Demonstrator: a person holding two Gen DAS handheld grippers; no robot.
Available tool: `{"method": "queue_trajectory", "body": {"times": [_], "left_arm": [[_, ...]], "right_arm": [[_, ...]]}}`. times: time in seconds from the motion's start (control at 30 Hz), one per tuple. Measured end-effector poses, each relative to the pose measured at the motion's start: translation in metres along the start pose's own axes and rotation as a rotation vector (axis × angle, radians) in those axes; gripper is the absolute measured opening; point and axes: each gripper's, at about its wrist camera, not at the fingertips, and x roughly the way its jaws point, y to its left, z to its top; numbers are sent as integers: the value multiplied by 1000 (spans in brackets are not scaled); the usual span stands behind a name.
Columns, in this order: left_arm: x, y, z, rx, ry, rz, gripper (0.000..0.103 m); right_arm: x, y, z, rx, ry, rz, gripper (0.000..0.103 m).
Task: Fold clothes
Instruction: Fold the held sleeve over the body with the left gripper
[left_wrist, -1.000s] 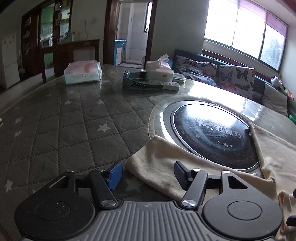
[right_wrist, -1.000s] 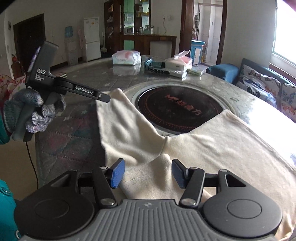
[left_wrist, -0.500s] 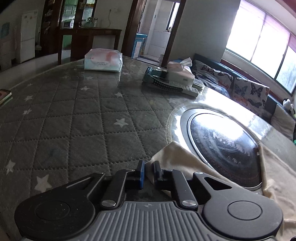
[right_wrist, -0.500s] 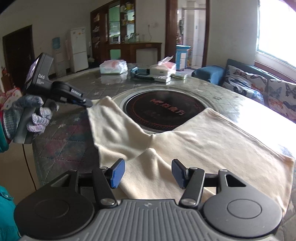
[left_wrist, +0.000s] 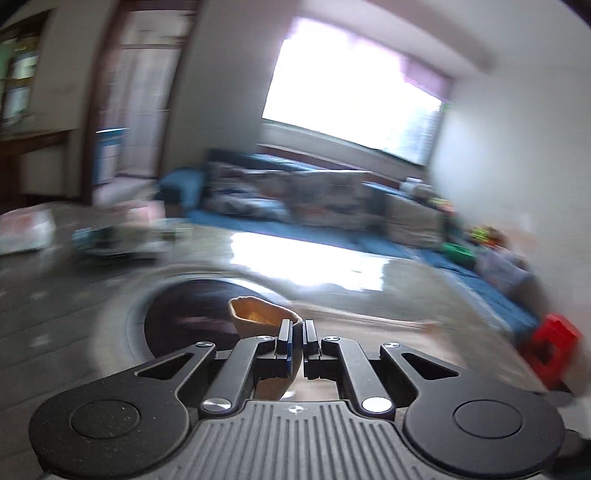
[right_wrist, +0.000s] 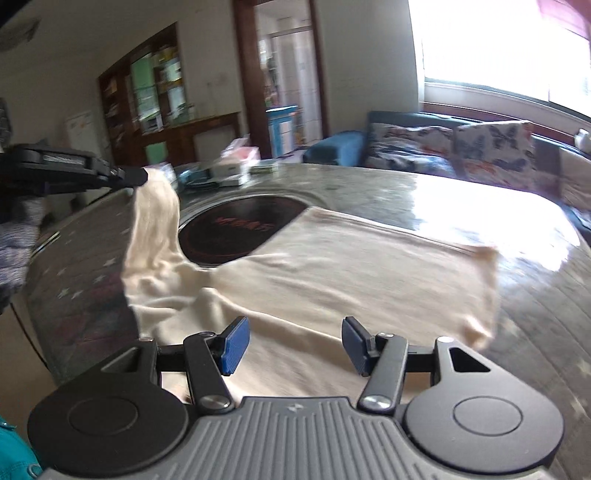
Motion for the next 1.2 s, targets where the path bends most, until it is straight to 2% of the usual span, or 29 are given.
{"method": "queue_trajectory", "body": {"times": [0.17,0.27,0.47,0.6,0.67,0.73,0.83,0.93,1.03,1.13,1.2], "left_arm": [[21,-58,-15,115,54,-151,5],[33,-85,-29,185,84,-207,5],[59,-111,-61,250,199,-252,6],[66,-118,-83,265,253,-275,10],[67,-118,-89,270,271,-264,20],[64,-113,-89,261,281,-263,39],[52,-98,-85,250,260,-256,48],[36,-78,-81,257,216,-219,49],[23,-50,-81,271,188,-137,49],[13,-23,-84,280,191,-56,49],[10,-13,-88,280,202,-36,49]], "right_arm": [[-16,-25,-15,82,-13,-53,55],[-25,-38,-24,119,-13,-81,55],[-36,-58,-38,180,-15,-132,52],[-38,-66,-40,213,-20,-147,50],[-39,-69,-40,230,-24,-145,49],[-38,-66,-37,239,-28,-129,49],[-35,-59,-33,225,-25,-104,49],[-28,-52,-30,229,-14,-73,49],[-19,-48,-29,247,7,-43,49],[-9,-41,-31,236,44,-32,46],[-5,-37,-32,223,62,-33,40]]}}
